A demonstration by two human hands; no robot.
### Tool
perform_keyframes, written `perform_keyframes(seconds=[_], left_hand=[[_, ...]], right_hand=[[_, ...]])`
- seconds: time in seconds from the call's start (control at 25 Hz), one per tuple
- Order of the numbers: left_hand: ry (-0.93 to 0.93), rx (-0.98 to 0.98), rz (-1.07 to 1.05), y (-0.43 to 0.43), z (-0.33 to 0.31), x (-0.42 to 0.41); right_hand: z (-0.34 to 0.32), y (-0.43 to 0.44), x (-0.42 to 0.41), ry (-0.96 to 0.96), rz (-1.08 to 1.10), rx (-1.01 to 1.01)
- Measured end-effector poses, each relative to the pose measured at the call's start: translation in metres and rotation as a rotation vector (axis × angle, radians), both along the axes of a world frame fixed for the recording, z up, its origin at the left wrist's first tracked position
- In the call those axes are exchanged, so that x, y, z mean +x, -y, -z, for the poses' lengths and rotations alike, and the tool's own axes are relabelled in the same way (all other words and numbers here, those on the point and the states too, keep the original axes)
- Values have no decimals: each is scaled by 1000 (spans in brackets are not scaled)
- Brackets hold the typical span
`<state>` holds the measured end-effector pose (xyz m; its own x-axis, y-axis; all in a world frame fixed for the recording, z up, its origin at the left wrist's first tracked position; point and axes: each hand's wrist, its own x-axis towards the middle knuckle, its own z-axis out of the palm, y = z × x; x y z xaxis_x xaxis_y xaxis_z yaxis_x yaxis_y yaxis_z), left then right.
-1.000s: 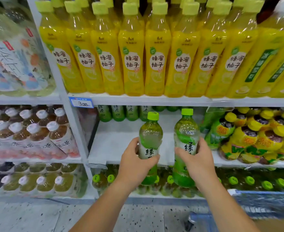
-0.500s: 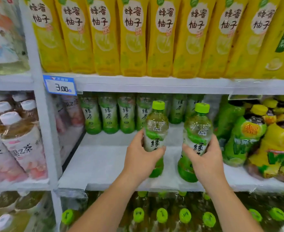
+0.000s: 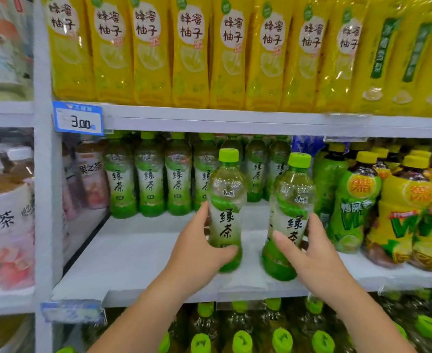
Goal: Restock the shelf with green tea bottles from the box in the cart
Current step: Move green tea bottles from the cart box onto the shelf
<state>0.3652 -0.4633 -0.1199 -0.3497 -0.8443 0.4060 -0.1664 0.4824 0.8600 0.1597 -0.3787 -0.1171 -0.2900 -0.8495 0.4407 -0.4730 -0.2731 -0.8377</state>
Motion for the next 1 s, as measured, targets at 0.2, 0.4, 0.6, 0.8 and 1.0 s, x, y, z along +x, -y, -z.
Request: perform_keyframes(seconds=[0.2, 0.4, 0.6, 0.8, 1.0], left_hand=[[111, -45, -99, 3, 13, 6], [47, -14, -173, 22, 20, -21], [137, -79, -239, 59, 8, -59], [277, -157, -344, 90, 0, -79], [351, -142, -446, 114, 11, -95]], right_hand=[[6, -5, -10, -156, 91, 14], [10, 33, -26, -63, 105, 49], [6, 98, -44, 55, 92, 95], [7, 153, -62, 99, 114, 136], [13, 194, -73, 89, 145, 155]])
